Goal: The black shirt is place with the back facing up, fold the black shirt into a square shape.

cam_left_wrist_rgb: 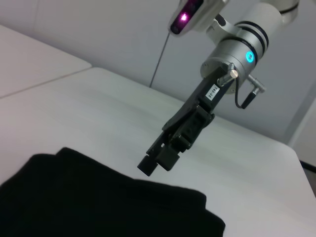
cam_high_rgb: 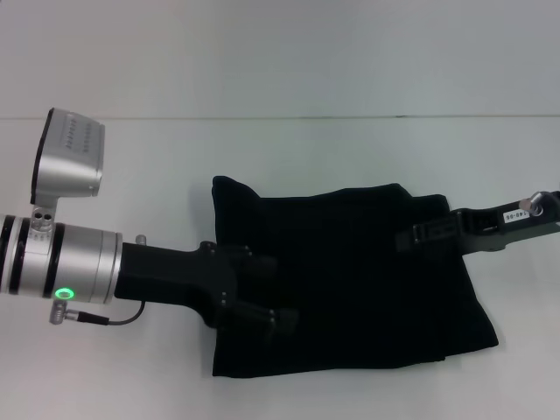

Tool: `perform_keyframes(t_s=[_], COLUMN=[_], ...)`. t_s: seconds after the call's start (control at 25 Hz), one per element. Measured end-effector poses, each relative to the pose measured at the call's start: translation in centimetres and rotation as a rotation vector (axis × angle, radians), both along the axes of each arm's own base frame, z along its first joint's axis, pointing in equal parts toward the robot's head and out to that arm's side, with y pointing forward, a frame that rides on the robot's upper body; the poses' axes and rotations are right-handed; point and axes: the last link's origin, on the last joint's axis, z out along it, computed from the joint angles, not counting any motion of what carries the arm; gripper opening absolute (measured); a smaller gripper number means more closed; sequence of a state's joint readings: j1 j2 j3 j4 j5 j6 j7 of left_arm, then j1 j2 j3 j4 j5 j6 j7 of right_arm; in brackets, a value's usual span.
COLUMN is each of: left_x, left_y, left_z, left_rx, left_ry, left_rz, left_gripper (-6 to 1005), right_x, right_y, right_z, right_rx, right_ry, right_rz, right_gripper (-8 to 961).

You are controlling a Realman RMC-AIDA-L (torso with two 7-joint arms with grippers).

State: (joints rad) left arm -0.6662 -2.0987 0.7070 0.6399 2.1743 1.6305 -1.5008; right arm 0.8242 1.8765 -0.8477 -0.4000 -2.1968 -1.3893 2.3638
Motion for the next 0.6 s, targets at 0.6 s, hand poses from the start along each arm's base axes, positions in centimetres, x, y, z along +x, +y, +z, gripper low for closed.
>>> perform_keyframes(t_s=[0.6], left_x=[-0.3], left_y=[0.2], left_z=[0.4], left_rx=[0.011], left_ry=[0.029], left_rz=[-0.016], left_gripper=[951], right_x=[0.9], right_y=[-0.3], right_z=[-3.2], right_rx=[0.027], right_ry=[-0.042], right_rz=[-0.062], right_gripper=[774])
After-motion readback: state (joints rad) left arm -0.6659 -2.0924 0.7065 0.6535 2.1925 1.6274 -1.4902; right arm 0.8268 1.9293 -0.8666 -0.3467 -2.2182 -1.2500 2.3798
